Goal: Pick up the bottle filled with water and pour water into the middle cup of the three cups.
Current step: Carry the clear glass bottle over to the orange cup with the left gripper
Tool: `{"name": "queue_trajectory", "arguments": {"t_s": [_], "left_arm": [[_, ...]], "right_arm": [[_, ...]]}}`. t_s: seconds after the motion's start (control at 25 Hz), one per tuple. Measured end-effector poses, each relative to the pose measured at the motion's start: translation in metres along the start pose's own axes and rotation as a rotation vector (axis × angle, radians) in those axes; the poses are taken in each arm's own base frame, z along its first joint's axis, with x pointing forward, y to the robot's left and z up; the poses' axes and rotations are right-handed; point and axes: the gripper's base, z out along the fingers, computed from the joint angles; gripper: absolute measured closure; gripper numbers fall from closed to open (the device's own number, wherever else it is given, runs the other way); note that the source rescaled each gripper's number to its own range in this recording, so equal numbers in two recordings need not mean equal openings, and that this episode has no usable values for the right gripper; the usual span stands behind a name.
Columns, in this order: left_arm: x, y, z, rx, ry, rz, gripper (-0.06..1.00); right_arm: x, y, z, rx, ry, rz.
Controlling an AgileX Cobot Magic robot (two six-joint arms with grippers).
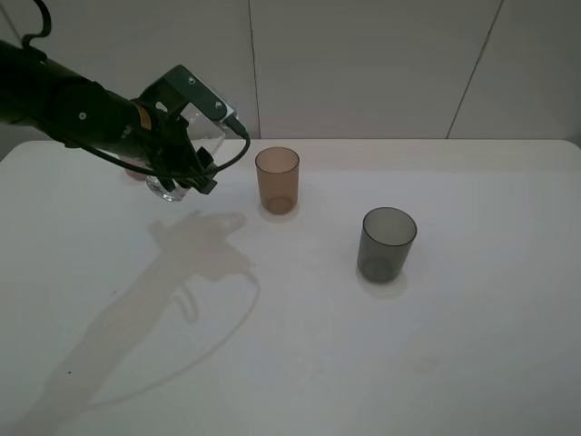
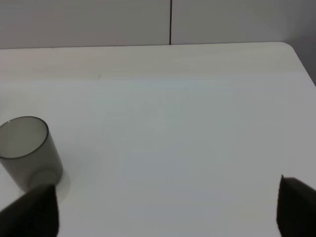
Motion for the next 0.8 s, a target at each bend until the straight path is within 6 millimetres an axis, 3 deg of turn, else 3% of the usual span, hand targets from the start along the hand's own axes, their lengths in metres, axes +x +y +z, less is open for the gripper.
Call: {"name": "queue_trajectory", "arguments": {"t_s": [0.16,0.52,0.8], "left_arm": [[-0.013,0.009,-0.002,-0.005,0.043,0.078,0.93],[-0.020,0.012,-0.005,0.014,0.132,0.226,0.93],[-0.024,0.002,0.012,0.046,0.253,0.385,0.93]], "right_arm": [[0.000,0.000,0.000,0.000,0.000,0.000],[0.000,0.000,0.000,0.000,0.000,0.000],[0.000,0.000,0.000,0.000,0.000,0.000]]}}
